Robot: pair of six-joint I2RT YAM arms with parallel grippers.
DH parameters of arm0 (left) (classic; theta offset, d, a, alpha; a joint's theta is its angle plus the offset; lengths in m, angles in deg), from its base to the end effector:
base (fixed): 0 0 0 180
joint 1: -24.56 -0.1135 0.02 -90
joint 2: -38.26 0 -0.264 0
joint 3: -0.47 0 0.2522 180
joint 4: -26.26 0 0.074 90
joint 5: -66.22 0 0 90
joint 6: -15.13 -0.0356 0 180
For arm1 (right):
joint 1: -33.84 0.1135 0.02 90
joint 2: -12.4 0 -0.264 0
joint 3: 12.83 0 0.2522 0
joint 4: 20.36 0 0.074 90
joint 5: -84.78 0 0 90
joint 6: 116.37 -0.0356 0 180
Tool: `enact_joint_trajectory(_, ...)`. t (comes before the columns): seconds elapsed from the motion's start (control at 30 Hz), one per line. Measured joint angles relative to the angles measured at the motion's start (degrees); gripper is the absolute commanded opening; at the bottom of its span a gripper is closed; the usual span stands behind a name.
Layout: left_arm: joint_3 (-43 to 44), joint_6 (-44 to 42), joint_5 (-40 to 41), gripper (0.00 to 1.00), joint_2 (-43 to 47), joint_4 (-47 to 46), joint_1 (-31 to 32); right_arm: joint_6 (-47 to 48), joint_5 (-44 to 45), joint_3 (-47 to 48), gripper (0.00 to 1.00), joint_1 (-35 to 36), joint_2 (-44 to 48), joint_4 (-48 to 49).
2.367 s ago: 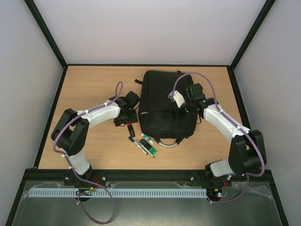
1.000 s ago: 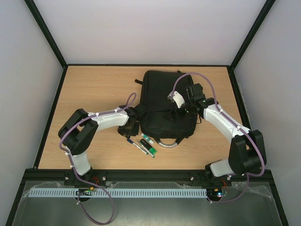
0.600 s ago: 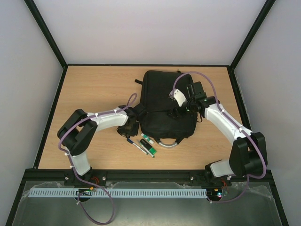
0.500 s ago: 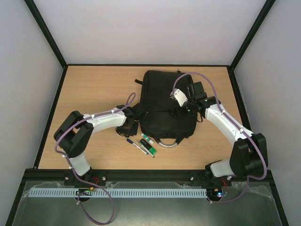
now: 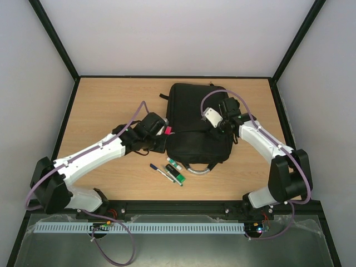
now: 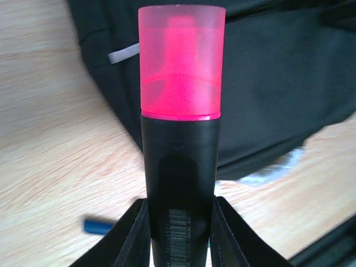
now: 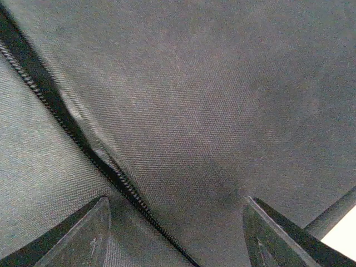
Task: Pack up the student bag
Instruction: Pick up the stationery from the center of the board, then place the stationery in the student bag.
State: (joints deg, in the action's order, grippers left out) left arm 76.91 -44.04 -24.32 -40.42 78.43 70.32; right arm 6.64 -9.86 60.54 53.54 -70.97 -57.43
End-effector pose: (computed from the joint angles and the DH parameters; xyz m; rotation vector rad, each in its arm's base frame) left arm 0.1979 -0.2037 0.2734 0.3430 2.5872 -0.5288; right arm 0.2932 0.1080 0.2518 -1.0944 2.1234 -0.0127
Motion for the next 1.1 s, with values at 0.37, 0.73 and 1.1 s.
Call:
enact_joint_trajectory(0.37, 2.14, -0.92, -14.08, 0.02, -6.69, -12.46, 0.52, -1.55, 4.76, 0.0, 0.39, 1.4, -3.37, 3.58)
enact_joint_trajectory(0.73, 7.5, 0.74, -19.91, 0.02, -21.14, -19.5, 1.22, -4.37, 5.11, 0.0, 0.17, 1.79, -2.38, 5.31)
enact_joint_trajectory(1.1, 13.64, 2.23, -22.36, 0.02, -29.53, -21.33, 1.22, -6.12, 4.7, 0.02, 0.13, 1.77, -1.16, 5.46)
